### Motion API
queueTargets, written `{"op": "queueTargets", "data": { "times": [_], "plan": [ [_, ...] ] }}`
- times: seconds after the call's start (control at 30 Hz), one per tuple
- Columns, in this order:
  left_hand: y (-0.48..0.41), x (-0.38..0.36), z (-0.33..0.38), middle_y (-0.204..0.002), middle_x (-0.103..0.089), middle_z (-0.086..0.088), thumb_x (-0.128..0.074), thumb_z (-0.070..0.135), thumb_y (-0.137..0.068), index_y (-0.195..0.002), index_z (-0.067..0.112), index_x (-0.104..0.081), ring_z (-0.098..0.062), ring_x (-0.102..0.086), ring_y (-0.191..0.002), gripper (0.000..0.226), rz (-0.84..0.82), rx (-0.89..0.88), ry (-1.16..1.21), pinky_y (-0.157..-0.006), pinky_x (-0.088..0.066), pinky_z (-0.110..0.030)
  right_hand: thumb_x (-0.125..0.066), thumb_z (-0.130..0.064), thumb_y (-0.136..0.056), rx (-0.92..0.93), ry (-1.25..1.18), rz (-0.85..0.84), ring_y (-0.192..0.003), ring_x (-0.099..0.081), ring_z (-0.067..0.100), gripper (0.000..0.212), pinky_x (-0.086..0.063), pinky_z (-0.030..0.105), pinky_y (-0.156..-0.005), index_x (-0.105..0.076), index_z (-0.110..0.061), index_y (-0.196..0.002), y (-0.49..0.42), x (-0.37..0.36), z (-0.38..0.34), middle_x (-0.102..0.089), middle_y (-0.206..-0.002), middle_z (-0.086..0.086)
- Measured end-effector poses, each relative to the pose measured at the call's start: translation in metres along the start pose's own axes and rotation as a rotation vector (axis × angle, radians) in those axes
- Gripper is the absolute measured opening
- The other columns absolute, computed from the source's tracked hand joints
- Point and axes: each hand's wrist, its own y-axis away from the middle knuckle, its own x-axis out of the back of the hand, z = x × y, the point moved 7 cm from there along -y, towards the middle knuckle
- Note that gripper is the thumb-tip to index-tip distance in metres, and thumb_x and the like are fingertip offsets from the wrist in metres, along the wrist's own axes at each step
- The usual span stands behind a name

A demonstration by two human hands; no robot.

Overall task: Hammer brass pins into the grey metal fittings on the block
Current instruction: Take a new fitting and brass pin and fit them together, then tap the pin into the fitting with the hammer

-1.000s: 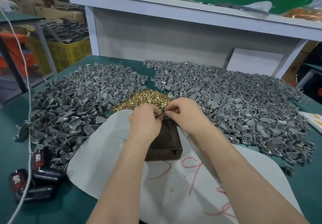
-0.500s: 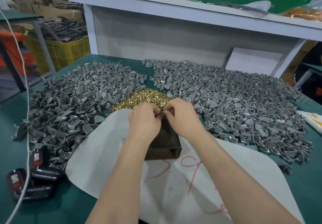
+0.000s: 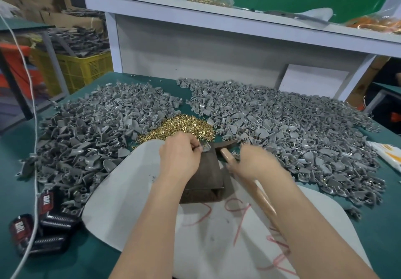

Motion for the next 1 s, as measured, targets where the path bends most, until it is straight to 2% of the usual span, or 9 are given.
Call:
{"op": "queueTargets", "data": {
  "times": [0.07, 0.17, 0.27, 0.37, 0.5, 0.63, 0.8, 0.93, 1.0],
  "plan": [
    [-0.001, -0.001, 0.000, -0.097, -0.068, 0.002, -0.063, 0.019, -0.089, -0.088, 0.020, -0.070, -0.019, -0.061, -0.096, 0.007, -0.002, -0.004, -0.015, -0.084, -0.052, -0.040, -0.053, -0.033, -0.092, 0.015, -0.013, -0.072, -0.060, -0.048, 0.017, 0.033, -0.037, 0.029, -0.052, -0.042, -0.014, -0.067, 0.000, -0.012, 0.000, -0.048, -0.067, 0.000],
    [0.000, -0.001, 0.001, -0.100, -0.066, 0.001, -0.062, 0.019, -0.089, -0.090, 0.020, -0.070, -0.019, -0.060, -0.097, 0.008, -0.001, -0.011, -0.024, -0.085, -0.052, -0.040, -0.052, -0.022, -0.094, 0.023, -0.207, -0.024, -0.071, -0.057, 0.022, 0.017, -0.049, 0.033, -0.059, -0.051, -0.007, -0.084, 0.000, -0.005, 0.003, -0.058, -0.082, 0.007],
    [0.000, 0.000, 0.000, -0.099, -0.066, 0.002, -0.062, 0.019, -0.088, -0.089, 0.021, -0.070, -0.020, -0.058, -0.098, 0.008, 0.005, -0.005, -0.038, -0.085, -0.051, -0.041, -0.055, -0.023, -0.092, 0.020, -0.390, 0.077, -0.074, -0.064, 0.026, 0.023, -0.053, 0.040, -0.064, -0.044, -0.005, -0.101, 0.004, 0.013, 0.011, -0.059, -0.094, 0.012],
    [0.000, -0.001, 0.000, -0.098, -0.066, 0.000, -0.063, 0.019, -0.087, -0.089, 0.021, -0.069, -0.022, -0.058, -0.097, 0.007, 0.001, -0.006, -0.025, -0.085, -0.051, -0.042, -0.055, -0.026, -0.092, 0.126, -0.396, 0.297, -0.070, -0.057, 0.019, 0.028, -0.045, 0.032, -0.057, -0.044, -0.017, -0.115, 0.020, 0.039, 0.008, -0.064, -0.102, 0.010],
    [0.000, 0.000, 0.000, -0.095, -0.069, -0.002, -0.064, 0.019, -0.087, -0.087, 0.018, -0.072, -0.024, -0.061, -0.094, 0.008, 0.015, -0.011, -0.015, -0.082, -0.052, -0.039, -0.054, -0.022, -0.093, 0.378, -0.433, 0.597, -0.105, -0.062, 0.011, 0.052, -0.051, 0.035, -0.092, -0.039, -0.042, -0.139, 0.063, 0.058, -0.009, -0.061, -0.126, -0.014],
    [-0.001, -0.001, -0.001, -0.096, -0.070, -0.003, -0.065, 0.017, -0.087, -0.090, 0.015, -0.073, -0.023, -0.062, -0.093, 0.009, 0.006, 0.003, 0.012, -0.084, -0.052, -0.038, -0.052, -0.021, -0.094, 0.398, -0.215, 0.464, -0.110, -0.059, 0.016, 0.055, -0.049, 0.036, -0.092, -0.036, -0.054, -0.135, 0.067, 0.039, -0.024, -0.060, -0.126, -0.012],
    [0.000, 0.000, 0.000, -0.091, -0.069, -0.006, -0.064, 0.014, -0.087, -0.086, 0.012, -0.072, -0.027, -0.061, -0.091, 0.009, 0.029, 0.004, 0.032, -0.081, -0.052, -0.038, -0.050, -0.022, -0.095, 0.403, -0.327, 0.702, -0.109, -0.060, 0.015, 0.055, -0.052, 0.041, -0.090, -0.033, -0.053, -0.137, 0.070, 0.069, -0.015, -0.057, -0.129, -0.018],
    [0.001, 0.001, 0.001, -0.093, -0.070, -0.005, -0.063, 0.013, -0.087, -0.088, 0.014, -0.072, -0.024, -0.062, -0.093, 0.009, 0.019, -0.003, 0.016, -0.083, -0.052, -0.038, -0.047, -0.024, -0.096, 0.371, -0.126, 0.412, -0.105, -0.061, 0.018, 0.053, -0.050, 0.034, -0.087, -0.032, -0.053, -0.138, 0.059, 0.037, -0.020, -0.060, -0.126, -0.009],
    [0.001, 0.002, 0.001, -0.092, -0.070, -0.004, -0.064, 0.014, -0.087, -0.087, 0.014, -0.072, -0.024, -0.061, -0.091, 0.008, 0.025, 0.001, 0.030, -0.083, -0.052, -0.038, -0.049, -0.024, -0.095, 0.361, -0.170, 0.562, -0.107, -0.061, 0.017, 0.054, -0.052, 0.035, -0.085, -0.033, -0.054, -0.137, 0.064, 0.057, -0.016, -0.060, -0.125, -0.012]
  ]
}}
